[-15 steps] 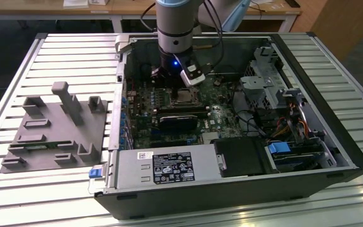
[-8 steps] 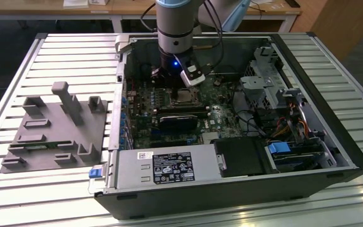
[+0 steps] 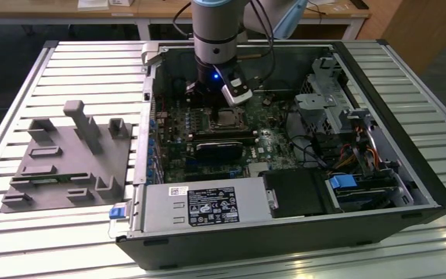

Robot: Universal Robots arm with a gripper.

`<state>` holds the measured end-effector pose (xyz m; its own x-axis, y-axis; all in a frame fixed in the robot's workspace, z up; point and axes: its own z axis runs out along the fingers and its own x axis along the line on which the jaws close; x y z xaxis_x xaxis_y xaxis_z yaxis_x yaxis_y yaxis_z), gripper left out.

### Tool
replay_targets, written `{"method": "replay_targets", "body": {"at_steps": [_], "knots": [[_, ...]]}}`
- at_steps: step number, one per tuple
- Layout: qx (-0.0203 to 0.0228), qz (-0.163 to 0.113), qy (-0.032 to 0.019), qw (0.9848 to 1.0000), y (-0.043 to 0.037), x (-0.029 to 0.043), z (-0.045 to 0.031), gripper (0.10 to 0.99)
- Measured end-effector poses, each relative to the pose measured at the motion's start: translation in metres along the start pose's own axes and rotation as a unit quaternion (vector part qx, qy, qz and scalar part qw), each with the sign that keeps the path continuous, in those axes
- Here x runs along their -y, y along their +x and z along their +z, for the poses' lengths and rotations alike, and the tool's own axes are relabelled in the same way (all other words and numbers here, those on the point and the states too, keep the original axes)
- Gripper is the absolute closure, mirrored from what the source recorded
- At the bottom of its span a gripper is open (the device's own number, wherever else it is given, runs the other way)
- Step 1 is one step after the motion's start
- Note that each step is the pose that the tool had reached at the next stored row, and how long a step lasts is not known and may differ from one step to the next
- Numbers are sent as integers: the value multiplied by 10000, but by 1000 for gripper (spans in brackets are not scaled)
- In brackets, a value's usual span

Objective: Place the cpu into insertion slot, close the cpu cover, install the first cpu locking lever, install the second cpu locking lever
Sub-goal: 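Close the cpu cover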

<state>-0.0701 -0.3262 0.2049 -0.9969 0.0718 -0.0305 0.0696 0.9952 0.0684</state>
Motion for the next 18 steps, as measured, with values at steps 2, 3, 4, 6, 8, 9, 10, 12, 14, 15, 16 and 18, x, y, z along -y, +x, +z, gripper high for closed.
{"method": "replay_targets", "body": {"at_steps": [2,3,4,6,8,9,10,12,14,15,16,18], "knots": [[0,-1,0,10000,0,0,1,980],[-1,-8,1,10000,0,0,4,980],[-2,-28,1,10000,0,0,8,980],[-5,-79,19,10000,0,1,12,980],[-3,-98,66,9999,1,1,18,980],[-3,-106,74,9999,1,1,24,980],[-3,-115,77,9999,1,1,30,980],[-4,-135,77,9999,3,2,38,980],[-6,-154,76,9999,4,3,44,980],[-6,-162,76,9998,4,3,48,980],[-7,-170,76,9998,4,3,50,980],[-8,-174,77,9998,3,3,50,980]]}}
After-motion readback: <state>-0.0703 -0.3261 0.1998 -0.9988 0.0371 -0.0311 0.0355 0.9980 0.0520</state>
